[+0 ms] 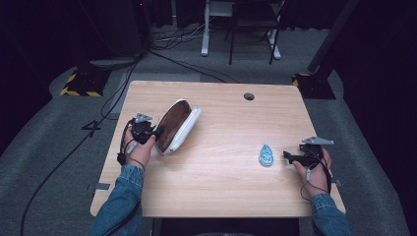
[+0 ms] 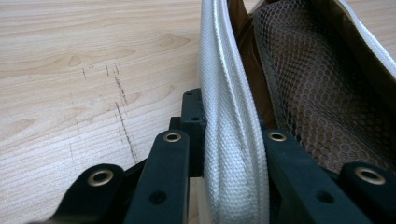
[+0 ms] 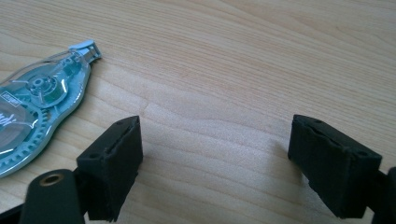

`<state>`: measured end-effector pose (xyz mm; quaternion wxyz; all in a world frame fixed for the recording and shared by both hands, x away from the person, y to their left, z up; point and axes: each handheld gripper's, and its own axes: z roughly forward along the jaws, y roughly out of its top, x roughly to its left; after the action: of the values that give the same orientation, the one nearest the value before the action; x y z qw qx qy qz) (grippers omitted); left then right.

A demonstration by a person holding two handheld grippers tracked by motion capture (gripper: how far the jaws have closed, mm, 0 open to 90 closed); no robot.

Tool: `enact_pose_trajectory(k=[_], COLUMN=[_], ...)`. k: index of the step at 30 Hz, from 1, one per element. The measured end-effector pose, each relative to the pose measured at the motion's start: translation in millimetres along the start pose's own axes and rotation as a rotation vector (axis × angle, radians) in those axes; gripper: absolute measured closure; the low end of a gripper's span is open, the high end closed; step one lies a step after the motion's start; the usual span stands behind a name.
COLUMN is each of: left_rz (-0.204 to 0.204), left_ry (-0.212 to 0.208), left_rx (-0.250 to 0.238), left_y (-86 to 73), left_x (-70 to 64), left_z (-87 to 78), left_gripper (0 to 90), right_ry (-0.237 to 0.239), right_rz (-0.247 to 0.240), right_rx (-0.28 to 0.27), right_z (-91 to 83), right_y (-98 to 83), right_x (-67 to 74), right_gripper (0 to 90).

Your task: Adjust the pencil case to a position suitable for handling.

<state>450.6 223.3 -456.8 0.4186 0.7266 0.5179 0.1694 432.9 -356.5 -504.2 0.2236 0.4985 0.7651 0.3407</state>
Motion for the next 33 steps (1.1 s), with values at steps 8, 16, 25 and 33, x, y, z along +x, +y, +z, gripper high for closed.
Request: enact_pose_trajectory(k=[8, 16, 25, 33], left_rz=[-0.013, -0.036, -0.019, -0.006], left_ry=[-0.028, -0.080, -0.115, -0.159], left_rx=[-0.009, -0.021, -0.033, -0.012], left_y=[0.2, 1.8, 3.0, 2.2], left_x=[0.2, -3.9, -15.2, -26.7], left_z=[-2.7, -11.8, -25.4, -37.2], left_gripper=[80.7, 81.3, 81.4, 81.4], right_ry=[0.001, 0.001, 0.003, 0.004], right_rz=[0.000, 0.000, 0.000, 0.000], right_rx=[0.000, 0.000, 0.001, 0.001], right_z=[0.0, 0.0, -0.1, 0.0], right_y=[0.0, 0.0, 0.0, 0.0], right_x=[0.0, 0.0, 0.2, 0.2], right_gripper=[18.0, 18.0, 18.0, 18.0])
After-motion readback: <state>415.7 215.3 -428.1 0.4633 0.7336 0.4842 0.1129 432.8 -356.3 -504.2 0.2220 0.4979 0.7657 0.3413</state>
